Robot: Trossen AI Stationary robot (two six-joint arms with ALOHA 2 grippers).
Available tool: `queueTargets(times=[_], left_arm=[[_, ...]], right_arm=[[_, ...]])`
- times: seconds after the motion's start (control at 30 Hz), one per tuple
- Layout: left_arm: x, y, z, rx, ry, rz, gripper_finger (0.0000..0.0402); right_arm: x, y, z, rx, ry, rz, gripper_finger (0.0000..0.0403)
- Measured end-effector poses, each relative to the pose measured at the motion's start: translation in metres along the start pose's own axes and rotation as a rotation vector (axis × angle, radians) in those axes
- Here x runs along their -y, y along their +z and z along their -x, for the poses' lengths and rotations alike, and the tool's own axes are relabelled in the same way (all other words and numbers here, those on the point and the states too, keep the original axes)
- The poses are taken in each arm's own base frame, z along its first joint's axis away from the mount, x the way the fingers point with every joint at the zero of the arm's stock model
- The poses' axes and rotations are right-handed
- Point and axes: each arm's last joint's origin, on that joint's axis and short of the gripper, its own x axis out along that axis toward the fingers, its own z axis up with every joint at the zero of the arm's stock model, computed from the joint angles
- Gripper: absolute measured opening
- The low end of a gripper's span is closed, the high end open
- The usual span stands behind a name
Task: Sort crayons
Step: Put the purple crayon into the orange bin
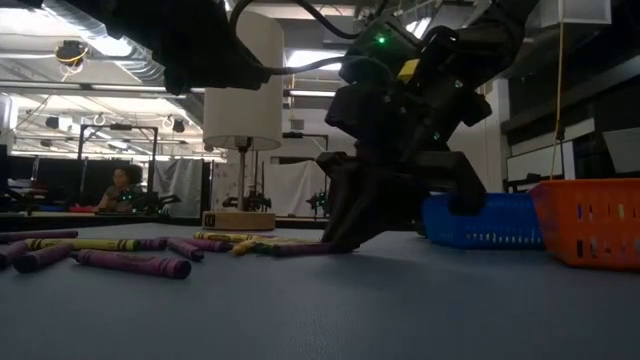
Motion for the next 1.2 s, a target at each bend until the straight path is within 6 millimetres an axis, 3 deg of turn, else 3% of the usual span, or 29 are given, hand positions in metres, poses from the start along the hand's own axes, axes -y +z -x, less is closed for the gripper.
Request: queueTargets(times=[0.23, 0.57, 1.03, 1.2], left_arm=[[0.000, 0.000, 0.000, 0.000, 0.000, 0.000, 0.0100], [0.000, -0.001, 0.000, -0.006, -0.001, -0.005, 0.0100], [0.002, -0.002, 0.000, -0.043, -0.072, -0.007, 0.0100], [0.002, -0.002, 0.000, -0.043, -0.071, -0.007, 0.0100]], right_arm=[[0.000, 0.000, 0.000, 0.010, 0.006, 0.001, 0.0026], [0.001, 0.004, 0.007, 0.020, 0.001, -0.023, 0.0024], [-0.001, 0.025, 0.066, 0.033, 0.004, -0.241, 0.0024], [-0.008, 0.022, 0.091, -0.059, 0.048, -0.393, 0.0024]])
